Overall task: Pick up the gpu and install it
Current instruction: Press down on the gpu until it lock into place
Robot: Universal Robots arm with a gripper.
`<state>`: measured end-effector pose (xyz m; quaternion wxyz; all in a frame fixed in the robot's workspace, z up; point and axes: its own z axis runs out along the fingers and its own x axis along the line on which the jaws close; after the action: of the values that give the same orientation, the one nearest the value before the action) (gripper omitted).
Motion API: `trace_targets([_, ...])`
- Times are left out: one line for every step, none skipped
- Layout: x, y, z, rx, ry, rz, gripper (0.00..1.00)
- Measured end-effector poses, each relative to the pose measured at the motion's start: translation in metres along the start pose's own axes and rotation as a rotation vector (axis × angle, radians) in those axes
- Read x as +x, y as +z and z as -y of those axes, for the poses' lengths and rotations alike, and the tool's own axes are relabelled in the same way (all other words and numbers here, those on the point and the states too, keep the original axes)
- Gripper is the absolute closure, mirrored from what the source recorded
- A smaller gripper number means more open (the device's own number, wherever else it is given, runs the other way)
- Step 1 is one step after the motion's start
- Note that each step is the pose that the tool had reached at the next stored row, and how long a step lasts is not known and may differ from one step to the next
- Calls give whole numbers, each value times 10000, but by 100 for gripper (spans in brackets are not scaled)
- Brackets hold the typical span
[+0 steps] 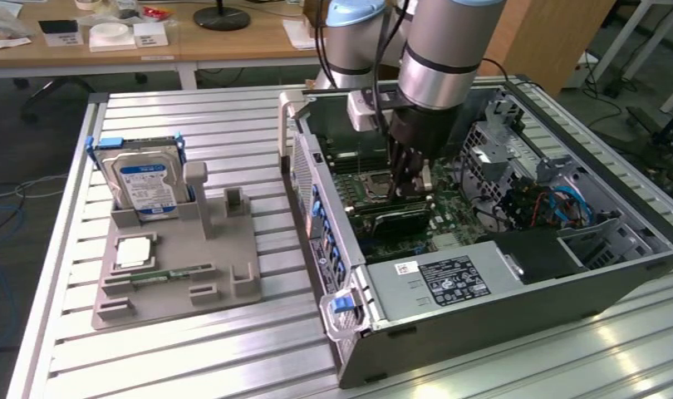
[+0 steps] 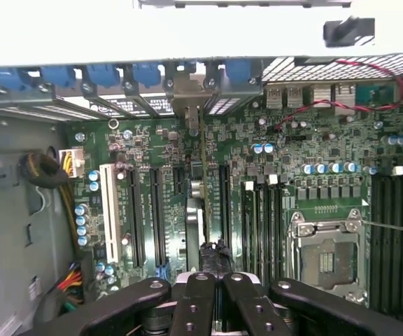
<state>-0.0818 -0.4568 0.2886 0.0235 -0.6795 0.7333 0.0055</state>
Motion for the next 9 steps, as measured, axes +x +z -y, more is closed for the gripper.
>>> trace_targets([-1, -25, 0, -1, 1, -2, 89])
trace_targets([-2, -51, 1, -1, 0, -2, 89])
trace_targets([-3, -80, 2, -1, 0, -3, 89])
trace_targets([-5, -107, 3, -2, 0, -2, 89])
trace_targets([-6, -133, 4, -2, 0, -4, 89])
trace_targets([-7, -156, 4, -3, 1, -4, 89])
trace_targets([-8, -180, 5, -3, 1, -5, 89])
trace_targets([-9, -204, 6, -3, 1, -5, 89])
trace_targets([-10, -226, 6, -2, 1, -5, 89])
